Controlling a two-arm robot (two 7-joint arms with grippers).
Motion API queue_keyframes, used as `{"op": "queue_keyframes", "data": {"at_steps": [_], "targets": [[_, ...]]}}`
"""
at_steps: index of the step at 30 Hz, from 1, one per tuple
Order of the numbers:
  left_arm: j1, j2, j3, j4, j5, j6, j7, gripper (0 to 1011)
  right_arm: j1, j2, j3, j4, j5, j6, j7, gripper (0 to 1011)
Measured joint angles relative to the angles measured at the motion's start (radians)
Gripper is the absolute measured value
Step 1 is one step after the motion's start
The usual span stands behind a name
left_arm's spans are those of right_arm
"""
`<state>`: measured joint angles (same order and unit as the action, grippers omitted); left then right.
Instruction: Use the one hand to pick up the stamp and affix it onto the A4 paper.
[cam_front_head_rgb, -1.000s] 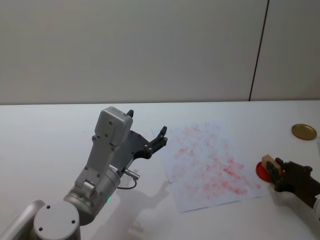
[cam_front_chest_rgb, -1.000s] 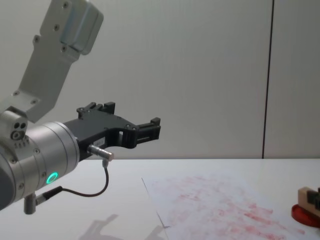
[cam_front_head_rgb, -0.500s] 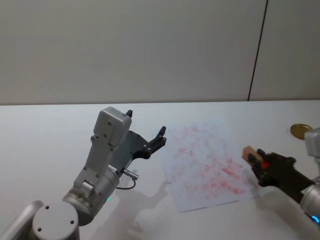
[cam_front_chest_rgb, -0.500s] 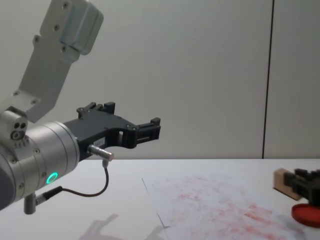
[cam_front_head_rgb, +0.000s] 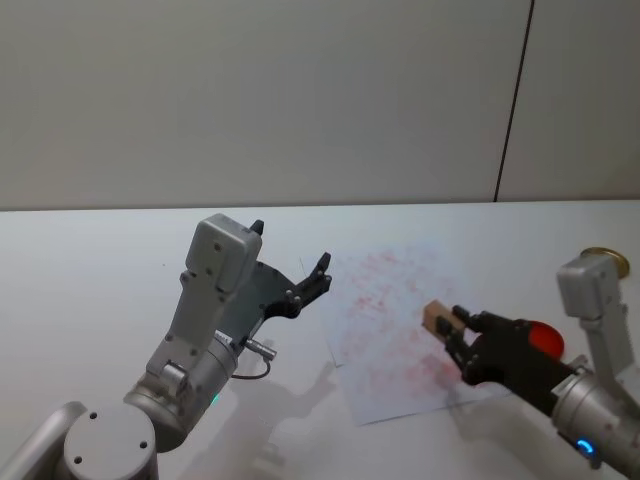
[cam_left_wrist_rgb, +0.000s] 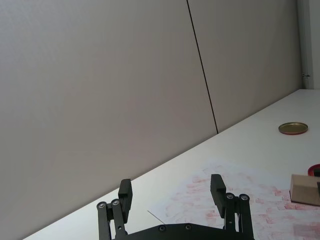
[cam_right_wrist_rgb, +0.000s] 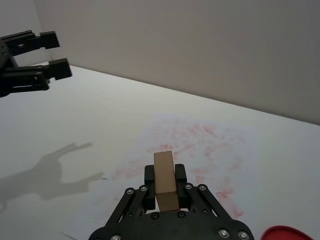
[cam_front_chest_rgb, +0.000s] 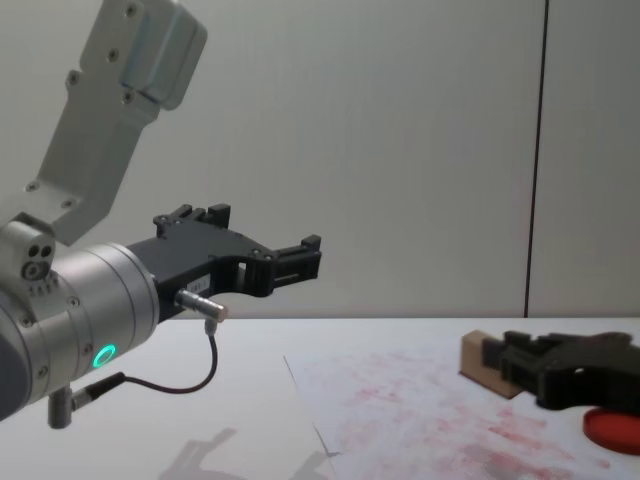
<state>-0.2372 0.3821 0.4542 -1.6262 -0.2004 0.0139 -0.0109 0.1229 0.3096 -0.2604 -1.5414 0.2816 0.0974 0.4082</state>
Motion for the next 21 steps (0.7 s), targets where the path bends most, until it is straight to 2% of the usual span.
{"op": "queue_keyframes", "data": {"at_steps": [11,21], "targets": [[0.0,0.0,0.0,0.0,0.0,0.0,0.0,993,-0.006,-0.027,-0.036,0.002,-0.012,0.02,0.019,224],[0.0,0.0,0.0,0.0,0.0,0.0,0.0,993,-0.004,-0.045,-0.058,0.033,-0.031,0.027,0.02,224]]}}
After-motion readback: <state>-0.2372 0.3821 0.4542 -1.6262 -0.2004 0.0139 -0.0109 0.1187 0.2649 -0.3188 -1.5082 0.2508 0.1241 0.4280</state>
